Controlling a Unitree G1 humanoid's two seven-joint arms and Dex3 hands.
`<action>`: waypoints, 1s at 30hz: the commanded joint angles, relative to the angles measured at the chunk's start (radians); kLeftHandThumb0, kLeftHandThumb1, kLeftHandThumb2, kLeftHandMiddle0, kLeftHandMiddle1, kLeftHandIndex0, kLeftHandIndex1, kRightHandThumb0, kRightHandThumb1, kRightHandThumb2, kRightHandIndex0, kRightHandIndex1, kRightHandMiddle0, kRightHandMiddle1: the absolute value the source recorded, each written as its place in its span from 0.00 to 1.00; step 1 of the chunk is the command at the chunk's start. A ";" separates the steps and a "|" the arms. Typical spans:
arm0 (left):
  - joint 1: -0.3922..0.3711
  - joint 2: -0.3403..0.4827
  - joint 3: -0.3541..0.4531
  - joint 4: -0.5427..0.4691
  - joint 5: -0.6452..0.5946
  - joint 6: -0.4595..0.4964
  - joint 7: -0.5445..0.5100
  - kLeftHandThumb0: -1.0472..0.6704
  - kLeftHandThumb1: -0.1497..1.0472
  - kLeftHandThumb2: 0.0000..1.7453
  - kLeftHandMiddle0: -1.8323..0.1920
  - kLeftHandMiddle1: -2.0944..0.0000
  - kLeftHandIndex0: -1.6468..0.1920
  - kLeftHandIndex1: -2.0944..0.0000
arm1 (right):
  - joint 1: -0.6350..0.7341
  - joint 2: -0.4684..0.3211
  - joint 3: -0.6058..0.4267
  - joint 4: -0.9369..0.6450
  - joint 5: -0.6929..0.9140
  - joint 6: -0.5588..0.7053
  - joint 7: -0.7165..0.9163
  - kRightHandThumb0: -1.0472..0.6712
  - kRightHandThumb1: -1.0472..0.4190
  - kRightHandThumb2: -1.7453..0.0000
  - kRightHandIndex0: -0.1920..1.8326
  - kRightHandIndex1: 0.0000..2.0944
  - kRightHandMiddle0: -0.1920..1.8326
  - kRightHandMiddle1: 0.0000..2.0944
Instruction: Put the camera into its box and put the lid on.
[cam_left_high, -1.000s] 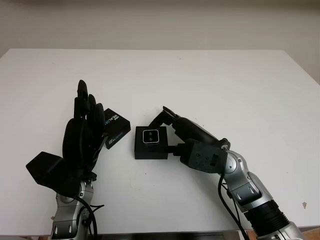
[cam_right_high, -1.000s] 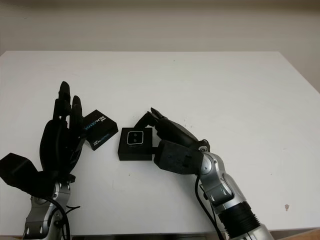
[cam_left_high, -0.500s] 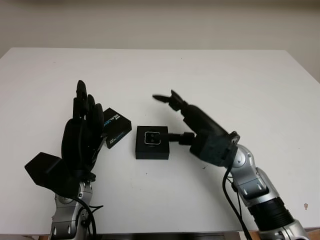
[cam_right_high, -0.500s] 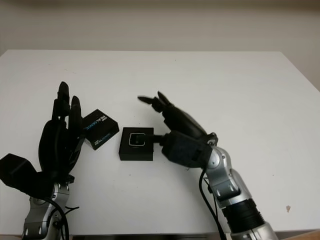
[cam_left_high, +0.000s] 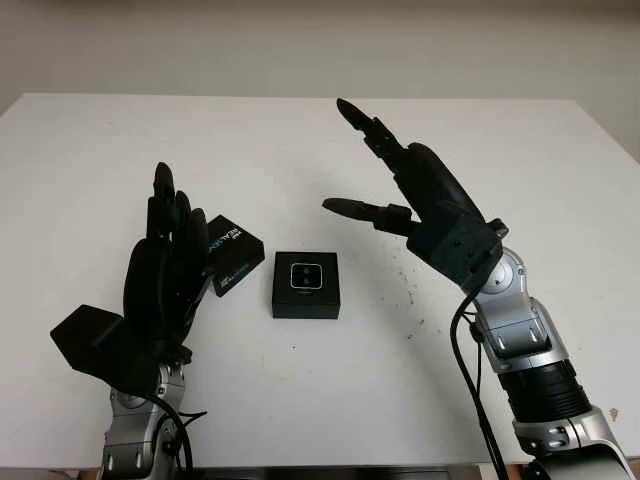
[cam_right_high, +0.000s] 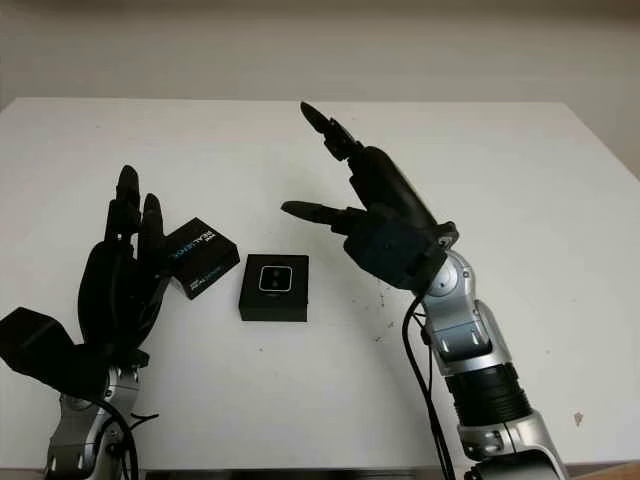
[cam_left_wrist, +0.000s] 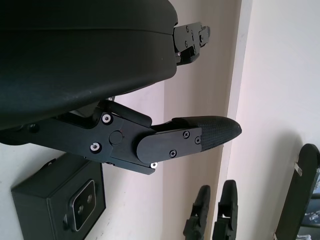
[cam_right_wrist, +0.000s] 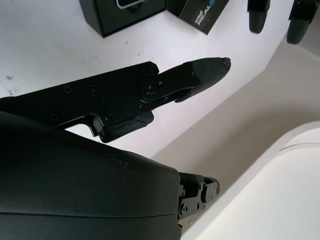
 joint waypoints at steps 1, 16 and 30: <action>-0.010 0.004 0.010 -0.006 0.001 -0.014 0.001 0.24 1.00 0.31 0.97 0.97 0.97 0.97 | 0.002 0.007 -0.012 -0.021 0.034 0.003 0.017 0.20 0.00 0.95 0.08 0.03 0.09 0.05; -0.185 0.354 0.012 0.173 0.497 -0.017 0.094 0.21 0.99 0.05 0.82 0.98 0.84 0.95 | -0.003 0.086 -0.108 0.031 0.231 0.145 0.009 0.22 0.00 0.90 0.08 0.03 0.09 0.04; -0.386 0.556 -0.139 0.419 0.577 -0.046 -0.133 0.09 0.94 0.03 0.92 0.98 0.89 0.98 | -0.059 0.063 -0.178 0.017 0.244 0.182 -0.062 0.23 0.00 0.88 0.09 0.03 0.12 0.05</action>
